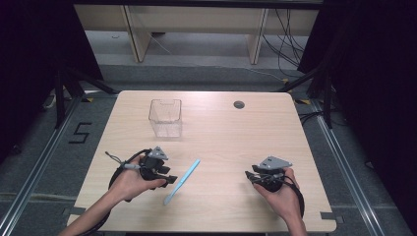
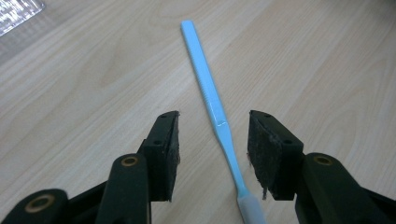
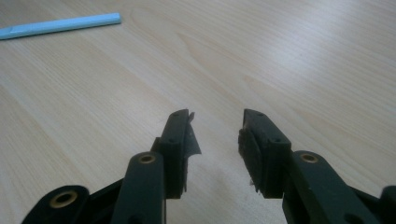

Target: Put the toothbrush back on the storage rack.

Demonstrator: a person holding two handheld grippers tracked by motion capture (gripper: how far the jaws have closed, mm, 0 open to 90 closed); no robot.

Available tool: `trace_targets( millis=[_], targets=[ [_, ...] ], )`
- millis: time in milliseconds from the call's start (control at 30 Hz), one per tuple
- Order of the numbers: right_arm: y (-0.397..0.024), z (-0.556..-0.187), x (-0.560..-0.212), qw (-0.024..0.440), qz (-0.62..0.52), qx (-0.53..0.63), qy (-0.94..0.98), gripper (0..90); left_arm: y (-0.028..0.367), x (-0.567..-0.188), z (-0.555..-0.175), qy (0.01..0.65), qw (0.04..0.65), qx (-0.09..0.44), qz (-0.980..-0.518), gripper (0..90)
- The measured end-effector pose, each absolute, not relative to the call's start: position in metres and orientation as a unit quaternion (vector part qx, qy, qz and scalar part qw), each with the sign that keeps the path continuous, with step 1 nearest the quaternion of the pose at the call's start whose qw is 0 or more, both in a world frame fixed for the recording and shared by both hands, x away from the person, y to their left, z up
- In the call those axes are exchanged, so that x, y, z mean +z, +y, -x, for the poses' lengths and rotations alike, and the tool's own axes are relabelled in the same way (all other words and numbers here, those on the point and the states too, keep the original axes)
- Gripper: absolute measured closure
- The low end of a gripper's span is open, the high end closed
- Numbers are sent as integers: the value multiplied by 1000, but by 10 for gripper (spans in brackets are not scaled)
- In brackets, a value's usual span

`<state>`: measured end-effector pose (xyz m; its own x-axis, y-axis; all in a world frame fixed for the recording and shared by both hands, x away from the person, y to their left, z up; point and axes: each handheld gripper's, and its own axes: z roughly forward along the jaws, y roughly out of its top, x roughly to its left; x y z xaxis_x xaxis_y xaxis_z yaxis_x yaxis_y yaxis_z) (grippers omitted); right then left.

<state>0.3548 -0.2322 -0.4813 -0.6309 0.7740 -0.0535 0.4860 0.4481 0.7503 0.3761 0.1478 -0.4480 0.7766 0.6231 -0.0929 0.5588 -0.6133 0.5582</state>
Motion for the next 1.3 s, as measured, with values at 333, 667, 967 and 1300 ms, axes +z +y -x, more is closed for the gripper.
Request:
trace_targets(
  millis=[333,667,967,1300],
  targets=[
    [-229,-354,-482,192,-384,351,832,625,117,-454,-391,341,193,28,-920,536],
    [-227,-353,-480,195,-372,353,836,624,97,-462,-401,344,153,18,-926,556],
    [-226,-353,-480,190,-380,352,834,623,89,-469,-406,336,135,19,-932,605],
    [-224,-352,-481,184,-382,351,834,623,84,-474,-406,325,117,19,-938,644]
  ],
)
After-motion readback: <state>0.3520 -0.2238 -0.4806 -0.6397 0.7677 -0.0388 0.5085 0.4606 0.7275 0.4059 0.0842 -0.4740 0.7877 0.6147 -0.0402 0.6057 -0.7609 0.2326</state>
